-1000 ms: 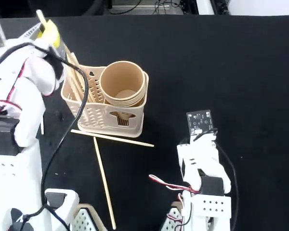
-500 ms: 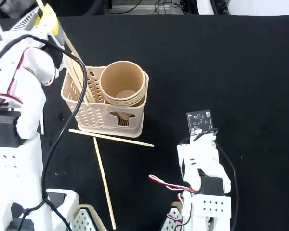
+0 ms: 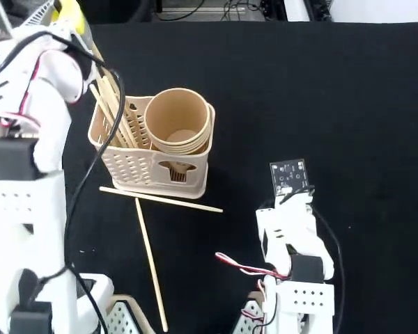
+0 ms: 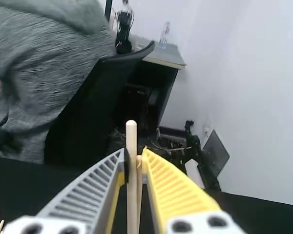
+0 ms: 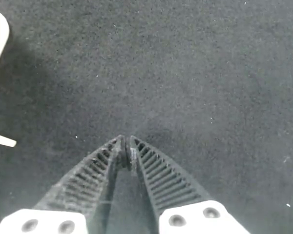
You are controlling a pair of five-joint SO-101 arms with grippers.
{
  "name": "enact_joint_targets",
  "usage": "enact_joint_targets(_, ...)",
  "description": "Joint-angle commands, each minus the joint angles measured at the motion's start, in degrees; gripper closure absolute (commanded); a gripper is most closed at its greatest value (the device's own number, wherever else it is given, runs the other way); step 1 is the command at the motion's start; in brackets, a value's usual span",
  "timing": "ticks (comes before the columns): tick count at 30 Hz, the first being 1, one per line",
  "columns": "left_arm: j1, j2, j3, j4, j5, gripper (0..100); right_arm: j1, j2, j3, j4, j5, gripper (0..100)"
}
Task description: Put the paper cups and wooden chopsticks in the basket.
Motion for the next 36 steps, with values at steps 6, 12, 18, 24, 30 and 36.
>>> enact_joint_targets(6,-2.24,1.85,-2.59,-1.85,0.26,97,0.79,-0.48,-0.31,0.09,-0.18,98.3)
enact_joint_targets(12,-2.42,1.76,-0.48,-0.62,0.26,97,0.79,-0.48,-0.31,0.09,-0.18,98.3)
enact_joint_targets(18,-2.59,-0.26,3.56,3.52,0.18,97,0.79,-0.48,-0.31,0.0,-0.18,98.3)
enact_joint_targets(24,-2.51,-7.03,10.68,4.22,-0.35,92,0.79,-0.48,-0.31,0.0,-0.18,98.3)
enact_joint_targets(30,-5.14,-10.55,15.08,8.18,-0.35,83,0.79,-0.48,-0.31,0.0,-0.18,98.3)
enact_joint_targets(36,-7.87,-8.09,4.53,20.4,0.18,78,0.79,-0.48,-0.22,0.0,-0.18,98.3)
